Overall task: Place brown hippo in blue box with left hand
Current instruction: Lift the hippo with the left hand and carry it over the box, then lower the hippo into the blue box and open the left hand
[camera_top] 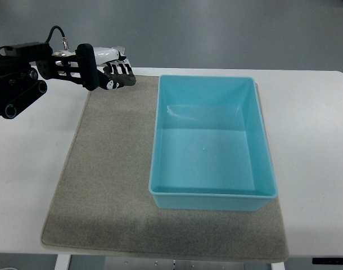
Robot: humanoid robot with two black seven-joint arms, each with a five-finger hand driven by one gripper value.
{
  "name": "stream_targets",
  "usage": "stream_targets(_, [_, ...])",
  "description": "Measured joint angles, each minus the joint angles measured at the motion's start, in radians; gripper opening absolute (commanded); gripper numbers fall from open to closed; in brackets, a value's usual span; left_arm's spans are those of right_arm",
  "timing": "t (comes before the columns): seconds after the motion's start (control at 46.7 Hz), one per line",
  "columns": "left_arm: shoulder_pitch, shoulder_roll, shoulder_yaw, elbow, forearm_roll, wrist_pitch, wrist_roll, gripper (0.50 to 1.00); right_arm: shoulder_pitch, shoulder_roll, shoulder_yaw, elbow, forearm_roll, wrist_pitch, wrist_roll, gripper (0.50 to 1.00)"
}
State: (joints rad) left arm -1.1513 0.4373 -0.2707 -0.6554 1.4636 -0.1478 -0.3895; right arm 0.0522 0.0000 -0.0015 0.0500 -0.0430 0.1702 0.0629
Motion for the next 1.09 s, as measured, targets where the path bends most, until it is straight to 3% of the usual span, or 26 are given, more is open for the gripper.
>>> stream_targets(0.171, [-0.007, 0.014, -0.04, -0.094, 0.0, 0.038, 0.0, 0.536, 0.0, 0.0, 0.0, 0.0, 0.0, 0.0, 0.0, 0.936])
stream_targets(0.792, [-0.002, -0.001, -0.088, -0.361, 0.003, 0.035, 0.0, 0.548, 0.0, 0.0, 0.0, -0.001, 0.0, 0.0, 0.0, 0.936])
stream_targets(0.856, [0.002, -0.003, -0.091, -0.379, 0.003, 0.033, 0.0, 0.585, 0.0, 0.0, 0.0, 0.0, 0.0, 0.0, 0.0, 0.936])
stream_targets(1.049, [0.014, -0.053, -0.089, -0.397, 0.002, 0.022, 0.0, 0.589, 0.0, 0.0, 0.0, 0.0, 0.0, 0.0, 0.0, 0.936])
stream_targets(1.092, [0.016, -0.06, -0.086, -0.397, 0.001, 0.02, 0.0, 0.621, 0.0, 0.0, 0.0, 0.0, 0.0, 0.0, 0.0, 0.936])
